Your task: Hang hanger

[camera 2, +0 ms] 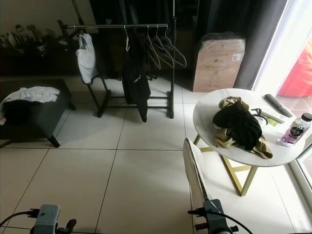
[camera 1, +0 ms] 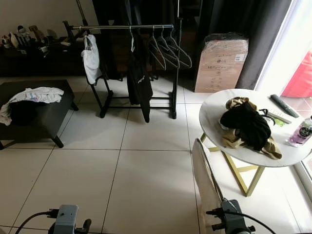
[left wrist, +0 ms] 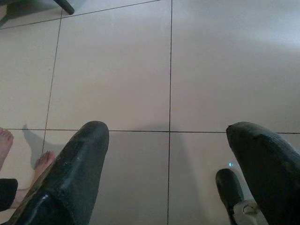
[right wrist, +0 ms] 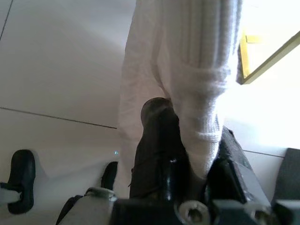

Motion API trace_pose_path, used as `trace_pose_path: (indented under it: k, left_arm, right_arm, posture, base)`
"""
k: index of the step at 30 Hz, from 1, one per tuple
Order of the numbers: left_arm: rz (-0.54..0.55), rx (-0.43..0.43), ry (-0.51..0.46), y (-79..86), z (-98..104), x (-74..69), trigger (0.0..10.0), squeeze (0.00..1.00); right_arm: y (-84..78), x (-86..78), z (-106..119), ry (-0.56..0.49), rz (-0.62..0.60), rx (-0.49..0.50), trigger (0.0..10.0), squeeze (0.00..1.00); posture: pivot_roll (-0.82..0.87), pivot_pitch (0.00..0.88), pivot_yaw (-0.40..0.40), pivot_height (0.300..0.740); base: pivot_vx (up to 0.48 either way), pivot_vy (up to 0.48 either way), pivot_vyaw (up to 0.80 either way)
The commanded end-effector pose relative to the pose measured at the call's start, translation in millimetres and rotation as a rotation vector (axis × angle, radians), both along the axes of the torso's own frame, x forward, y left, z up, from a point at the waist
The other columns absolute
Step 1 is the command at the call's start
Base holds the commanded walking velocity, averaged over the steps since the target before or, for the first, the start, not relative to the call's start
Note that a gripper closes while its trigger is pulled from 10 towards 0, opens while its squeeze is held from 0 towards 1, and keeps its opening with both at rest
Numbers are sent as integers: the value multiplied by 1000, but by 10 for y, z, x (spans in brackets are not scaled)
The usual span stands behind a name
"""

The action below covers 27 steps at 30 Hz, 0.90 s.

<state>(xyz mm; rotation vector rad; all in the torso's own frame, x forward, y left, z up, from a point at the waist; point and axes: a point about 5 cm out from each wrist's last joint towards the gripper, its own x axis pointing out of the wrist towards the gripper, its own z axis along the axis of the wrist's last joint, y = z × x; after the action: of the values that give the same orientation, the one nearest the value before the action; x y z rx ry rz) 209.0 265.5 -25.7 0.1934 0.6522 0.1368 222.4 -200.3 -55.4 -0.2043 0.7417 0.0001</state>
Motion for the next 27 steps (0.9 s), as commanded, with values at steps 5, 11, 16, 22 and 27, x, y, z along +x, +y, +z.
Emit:
trace_pose_path:
  k: [5, 11, 16, 22, 27]
  left_arm:
    - [9, 11, 16, 36, -23, -48, 10000, 0]
    - [9, 11, 16, 36, -23, -48, 10000, 0]
    - [30, -35, 84, -121, -283, -149, 10000, 0]
    - [117, -97, 125, -181, -395, -256, 10000, 0]
    - [84, -109, 156, -242, -451, -308, 10000, 0]
  right_arm:
    - [-312, 305, 227, -38, -328, 123, 0, 0]
    - [-312, 305, 227, -38, -328, 123, 0, 0]
    - [-113, -61, -76, 155, -119, 58, 0, 0]
    - [-44, -250, -197, 211, -159, 126, 0, 0]
    - [-56, -256, -195, 201, -167, 139, 0, 0]
  posture:
    - [-58, 102, 15, 740]
    - [-58, 102, 15, 740]
    - [-57, 76, 20, 740]
    - [-52, 70, 21, 740]
    - [-62, 77, 21, 740]
  base:
    - [0, 0, 0]
    - [0, 0, 0]
    - [0, 0, 0]
    - [0, 0, 0]
    - [0, 0, 0]
